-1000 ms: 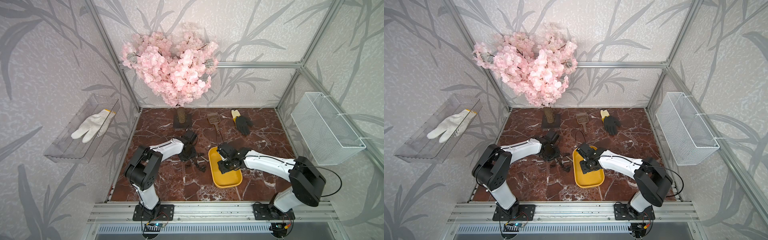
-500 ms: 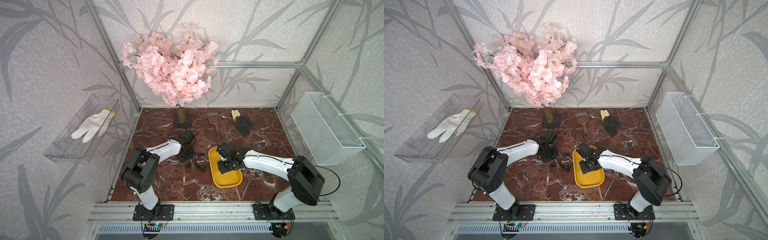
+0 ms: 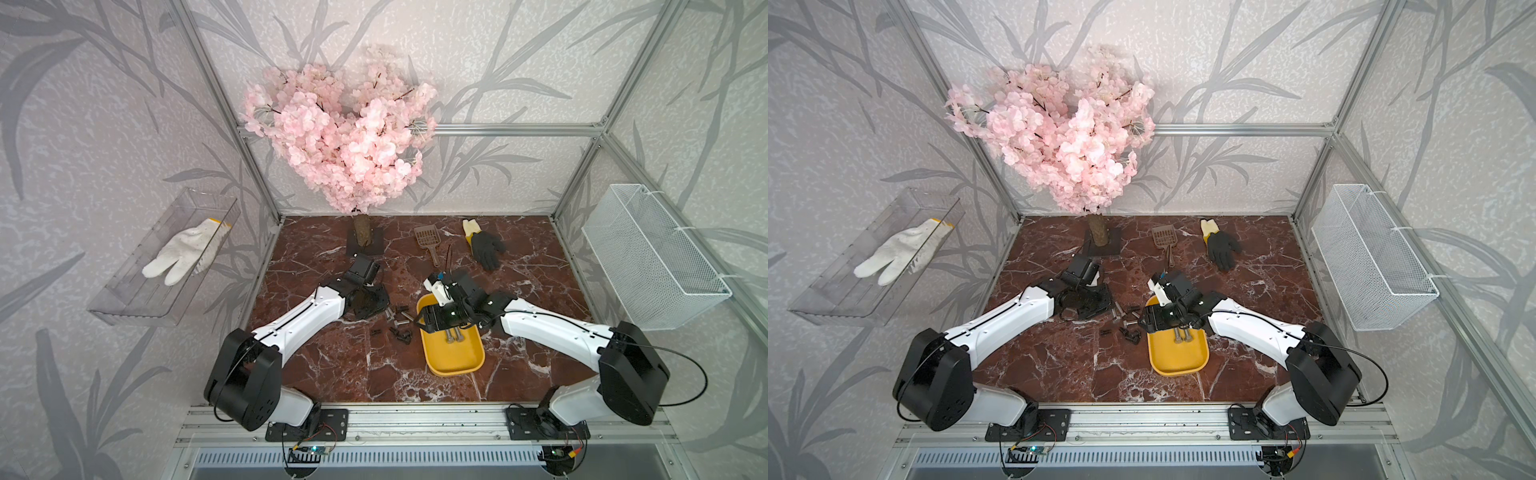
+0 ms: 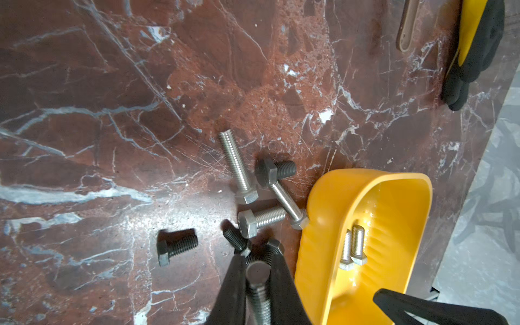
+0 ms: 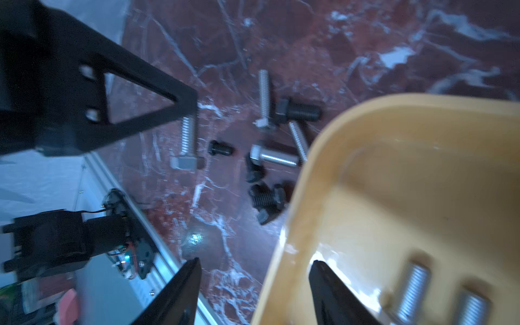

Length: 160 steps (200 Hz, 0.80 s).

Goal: Take the screw protection sleeves out of the storage box
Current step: Pick up the bolt at the center of the board.

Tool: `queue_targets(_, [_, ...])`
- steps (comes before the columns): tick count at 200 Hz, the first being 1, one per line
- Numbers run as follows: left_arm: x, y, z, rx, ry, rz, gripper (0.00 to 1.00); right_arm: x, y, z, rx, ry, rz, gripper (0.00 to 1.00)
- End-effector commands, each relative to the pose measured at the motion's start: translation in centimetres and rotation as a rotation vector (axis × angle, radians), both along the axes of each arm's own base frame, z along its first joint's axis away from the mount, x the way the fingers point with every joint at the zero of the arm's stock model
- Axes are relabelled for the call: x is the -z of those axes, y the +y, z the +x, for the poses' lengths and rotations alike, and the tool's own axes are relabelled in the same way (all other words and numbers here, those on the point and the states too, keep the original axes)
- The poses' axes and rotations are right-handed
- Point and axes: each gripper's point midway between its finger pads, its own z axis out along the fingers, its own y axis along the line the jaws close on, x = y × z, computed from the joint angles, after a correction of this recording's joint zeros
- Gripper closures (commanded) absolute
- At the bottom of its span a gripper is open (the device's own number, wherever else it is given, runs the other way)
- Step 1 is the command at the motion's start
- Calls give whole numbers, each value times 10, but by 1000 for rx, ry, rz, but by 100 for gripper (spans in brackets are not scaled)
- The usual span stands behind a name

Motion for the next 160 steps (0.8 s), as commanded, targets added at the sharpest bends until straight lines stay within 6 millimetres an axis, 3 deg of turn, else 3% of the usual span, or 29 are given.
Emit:
queue_targets(1, [-12, -9, -7, 25, -12, -61, 97, -23, 37, -3, -88, 46, 203, 33])
queue_targets(34, [-16, -16, -10, 37, -21, -81, 97, -12, 56, 1, -112, 121, 258, 32])
queue_targets(97, [-20, -29, -12, 57, -31, -102, 97, -10, 67, 5, -128, 137, 287, 32])
queue_targets(103, [-20, -30, -12, 58, -31, -103, 97, 1, 68, 7, -121, 156, 270, 32])
queue_targets(134, [-21, -34, -15, 66, -35, -107, 97, 9, 71, 13, -108, 172, 257, 38])
queue_targets(160, [-20, -35, -17, 71, -32, -101, 97, 10, 71, 15, -105, 178, 249, 51])
